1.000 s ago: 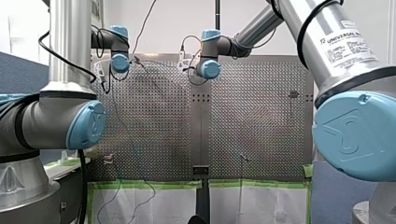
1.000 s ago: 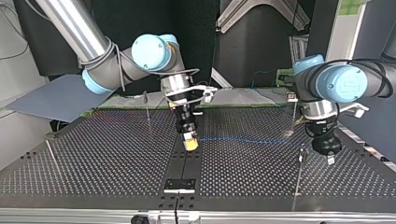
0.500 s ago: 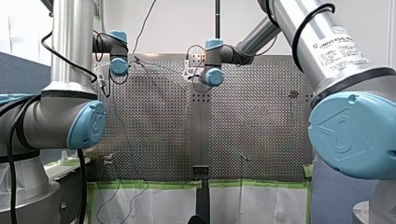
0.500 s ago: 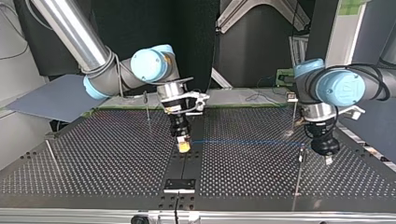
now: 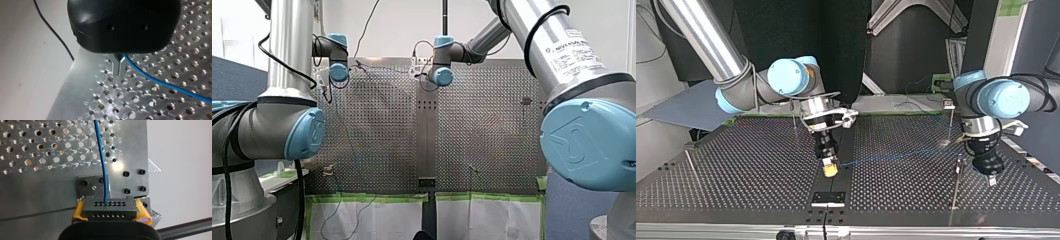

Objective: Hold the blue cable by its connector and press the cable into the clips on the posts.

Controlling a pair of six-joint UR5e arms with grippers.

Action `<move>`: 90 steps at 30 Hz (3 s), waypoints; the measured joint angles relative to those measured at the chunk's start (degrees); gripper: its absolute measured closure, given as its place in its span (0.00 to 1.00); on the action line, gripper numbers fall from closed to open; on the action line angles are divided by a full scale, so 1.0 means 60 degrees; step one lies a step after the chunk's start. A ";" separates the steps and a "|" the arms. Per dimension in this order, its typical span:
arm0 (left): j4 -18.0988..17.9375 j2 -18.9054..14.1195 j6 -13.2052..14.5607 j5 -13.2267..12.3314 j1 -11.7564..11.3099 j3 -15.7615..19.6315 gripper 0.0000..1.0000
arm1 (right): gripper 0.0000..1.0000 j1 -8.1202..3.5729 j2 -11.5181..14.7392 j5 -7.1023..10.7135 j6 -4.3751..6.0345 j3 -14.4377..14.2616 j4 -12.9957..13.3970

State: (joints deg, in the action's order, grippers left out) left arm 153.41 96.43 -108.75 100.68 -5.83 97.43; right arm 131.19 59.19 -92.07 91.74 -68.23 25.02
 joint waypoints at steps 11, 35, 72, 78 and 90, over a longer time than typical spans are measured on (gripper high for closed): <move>0.0065 0.0117 -0.0211 -0.0083 -0.0075 -0.0408 1.00 | 1.00 -0.0090 -0.0005 0.0070 0.0011 0.0056 -0.0019; 0.0117 0.0120 -0.0287 -0.0146 -0.0166 -0.0465 1.00 | 1.00 -0.0358 -0.0282 0.0468 0.0365 0.0940 -0.0290; 0.0869 0.0107 -0.0380 0.0272 -0.0092 -0.0452 0.16 | 1.00 -0.0142 -0.0409 0.0520 0.0238 0.1027 -0.0549; 0.1351 0.0043 -0.0229 0.0021 -0.0078 -0.0452 0.00 | 1.00 -0.0098 -0.0408 0.0528 0.0230 0.1028 -0.0571; 0.2336 -0.0257 -0.0114 0.0104 -0.0056 -0.0451 0.00 | 1.00 -0.0057 -0.0409 0.0533 0.0225 0.1024 -0.0627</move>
State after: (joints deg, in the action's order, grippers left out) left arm 167.42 94.89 -109.44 101.30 -6.17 94.72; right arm 130.85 56.74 -88.87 93.09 -62.08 21.26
